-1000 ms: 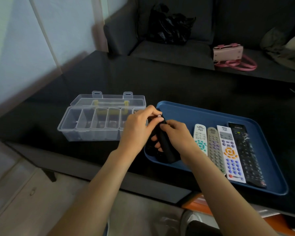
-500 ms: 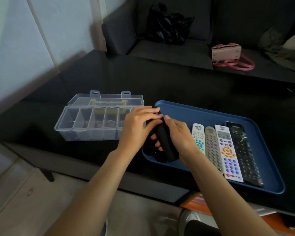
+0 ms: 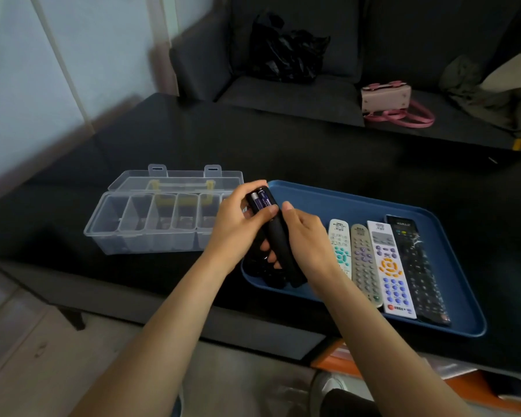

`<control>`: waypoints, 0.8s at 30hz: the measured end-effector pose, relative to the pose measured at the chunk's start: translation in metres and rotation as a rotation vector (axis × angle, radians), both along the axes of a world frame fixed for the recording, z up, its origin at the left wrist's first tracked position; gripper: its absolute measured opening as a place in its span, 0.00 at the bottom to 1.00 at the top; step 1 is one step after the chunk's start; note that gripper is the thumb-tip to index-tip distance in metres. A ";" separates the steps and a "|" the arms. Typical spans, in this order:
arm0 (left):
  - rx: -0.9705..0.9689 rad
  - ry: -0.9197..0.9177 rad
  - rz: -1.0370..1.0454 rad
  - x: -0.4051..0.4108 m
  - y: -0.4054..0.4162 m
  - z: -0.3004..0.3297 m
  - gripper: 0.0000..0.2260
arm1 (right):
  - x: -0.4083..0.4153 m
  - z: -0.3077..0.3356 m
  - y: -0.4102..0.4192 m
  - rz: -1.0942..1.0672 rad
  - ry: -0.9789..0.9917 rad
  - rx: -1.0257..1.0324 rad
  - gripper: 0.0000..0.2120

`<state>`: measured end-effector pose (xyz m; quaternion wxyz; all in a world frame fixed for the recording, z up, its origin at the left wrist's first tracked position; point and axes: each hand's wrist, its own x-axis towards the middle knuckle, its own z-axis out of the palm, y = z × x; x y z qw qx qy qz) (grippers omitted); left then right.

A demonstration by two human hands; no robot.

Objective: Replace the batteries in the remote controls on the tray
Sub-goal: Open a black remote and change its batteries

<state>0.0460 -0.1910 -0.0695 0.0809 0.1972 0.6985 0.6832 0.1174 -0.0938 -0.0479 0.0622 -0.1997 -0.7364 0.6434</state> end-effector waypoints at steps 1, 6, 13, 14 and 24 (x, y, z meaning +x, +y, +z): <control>0.032 -0.039 -0.014 0.002 0.002 0.001 0.17 | 0.002 0.000 0.001 -0.001 0.004 0.013 0.19; 0.124 -0.176 -0.003 0.011 0.015 0.002 0.16 | 0.014 -0.005 0.008 -0.024 0.008 0.052 0.18; 0.195 -0.319 -0.178 0.019 0.033 0.005 0.10 | 0.027 -0.003 0.033 -0.052 -0.049 0.040 0.14; 0.145 -0.256 -0.169 0.019 0.035 0.004 0.10 | 0.028 -0.002 0.039 -0.071 -0.042 0.060 0.14; -1.065 0.574 -0.102 0.016 0.064 -0.019 0.15 | 0.043 -0.005 0.069 -0.216 -0.059 -0.116 0.18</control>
